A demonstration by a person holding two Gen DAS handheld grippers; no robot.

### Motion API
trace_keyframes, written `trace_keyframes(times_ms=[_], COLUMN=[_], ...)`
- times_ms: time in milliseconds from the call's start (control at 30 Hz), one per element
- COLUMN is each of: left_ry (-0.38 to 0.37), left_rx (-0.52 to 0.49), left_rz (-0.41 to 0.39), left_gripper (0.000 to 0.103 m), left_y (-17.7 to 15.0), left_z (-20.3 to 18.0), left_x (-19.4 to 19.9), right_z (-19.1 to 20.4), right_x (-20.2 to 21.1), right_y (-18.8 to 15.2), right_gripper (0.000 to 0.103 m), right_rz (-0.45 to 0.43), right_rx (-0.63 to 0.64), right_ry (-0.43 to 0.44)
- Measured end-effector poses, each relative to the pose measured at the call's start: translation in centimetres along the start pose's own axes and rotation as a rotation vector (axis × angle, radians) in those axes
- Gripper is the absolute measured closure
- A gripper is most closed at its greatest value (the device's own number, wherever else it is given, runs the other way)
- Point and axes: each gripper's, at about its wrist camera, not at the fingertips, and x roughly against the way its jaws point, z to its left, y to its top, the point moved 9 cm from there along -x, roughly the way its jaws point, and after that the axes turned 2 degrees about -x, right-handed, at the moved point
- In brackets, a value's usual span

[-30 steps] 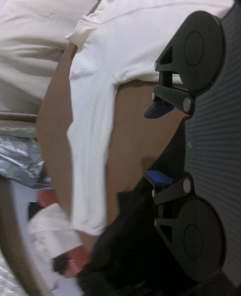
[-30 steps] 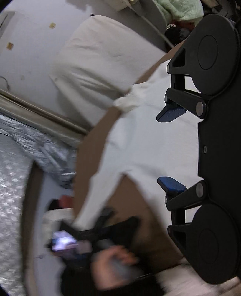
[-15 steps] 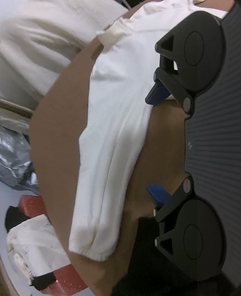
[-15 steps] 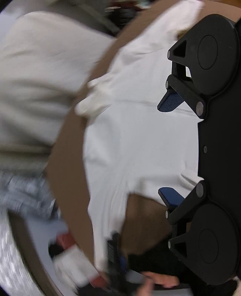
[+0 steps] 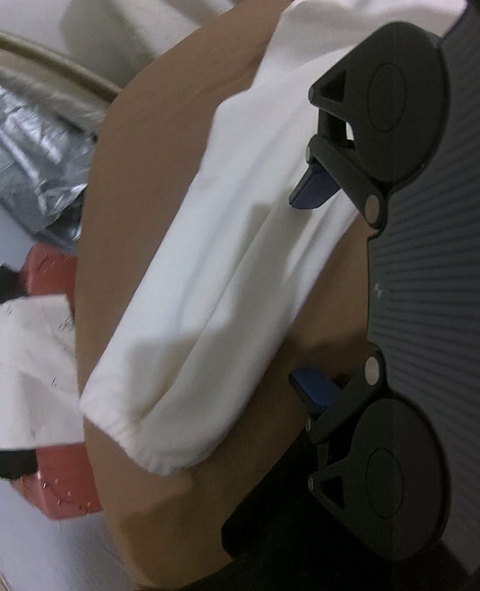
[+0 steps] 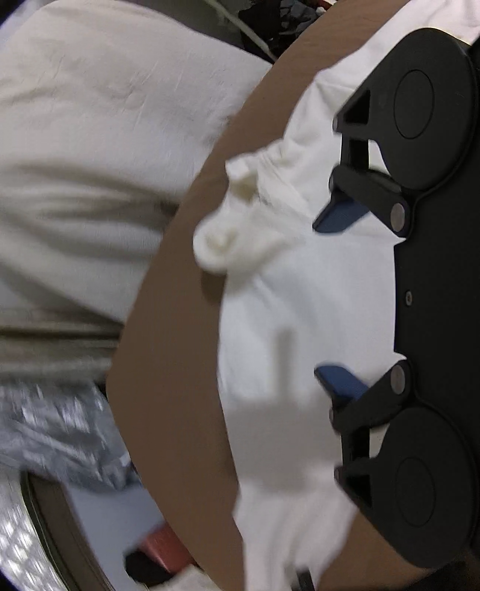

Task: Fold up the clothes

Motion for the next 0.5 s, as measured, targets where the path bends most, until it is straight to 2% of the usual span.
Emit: trace_keyframes(times_ms=[33, 67, 200, 233, 267, 300, 333, 367, 400, 433, 500], left_ry=[0.009, 0.017, 0.029, 0.022, 0.007, -0.010, -0.021, -0.026, -0.028, -0.027, -0.024], left_rx=[-0.007, -0.014, -0.037, -0.042, -0.045, -0.048, -0.060, -0.080, -0.101, -0.123, -0.155], left_rz=[-0.006, -0.012, -0.056, -0.075, -0.098, -0.127, -0.152, -0.172, -0.189, -0.202, -0.247], left_gripper=[0.008, 0.003, 0.000, 0.000, 0.000, 0.005, 0.029, 0.062, 0.071, 0.084, 0.088], left_y=[0.0, 0.0, 0.3, 0.4, 0.6, 0.7, 0.9, 1.1, 1.3, 1.5, 1.6], left_z=[0.0, -0.1, -0.8, -1.0, -1.2, -1.4, -1.7, -2.1, -2.5, -2.9, -3.8], left_x=[-0.4, -0.8, -1.6, -1.8, -2.0, -2.2, -2.2, -2.2, -2.1, -2.0, -1.3], right_z=[-1.8, -3.5, -9.6, -10.6, -11.2, -11.7, -12.1, -12.4, -12.4, -12.3, -11.8], right_x=[-1.3, -2.4, -6.3, -7.2, -8.1, -9.0, -9.9, -10.6, -11.2, -11.9, -13.3], right_y=[0.2, 0.2, -0.5, -0.9, -1.2, -1.4, -1.6, -1.7, -1.6, -1.3, -0.1], right_gripper=[0.046, 0.047, 0.046, 0.043, 0.043, 0.042, 0.039, 0.037, 0.037, 0.037, 0.037], right_rz=[0.004, 0.003, -0.015, -0.021, -0.024, -0.022, -0.020, -0.022, -0.030, -0.044, -0.086], right_rx=[-0.040, -0.086, -0.222, -0.243, -0.266, -0.287, -0.308, -0.325, -0.334, -0.336, -0.318], right_ry=[0.003, 0.005, 0.000, 0.006, 0.022, 0.040, 0.057, 0.073, 0.084, 0.095, 0.110])
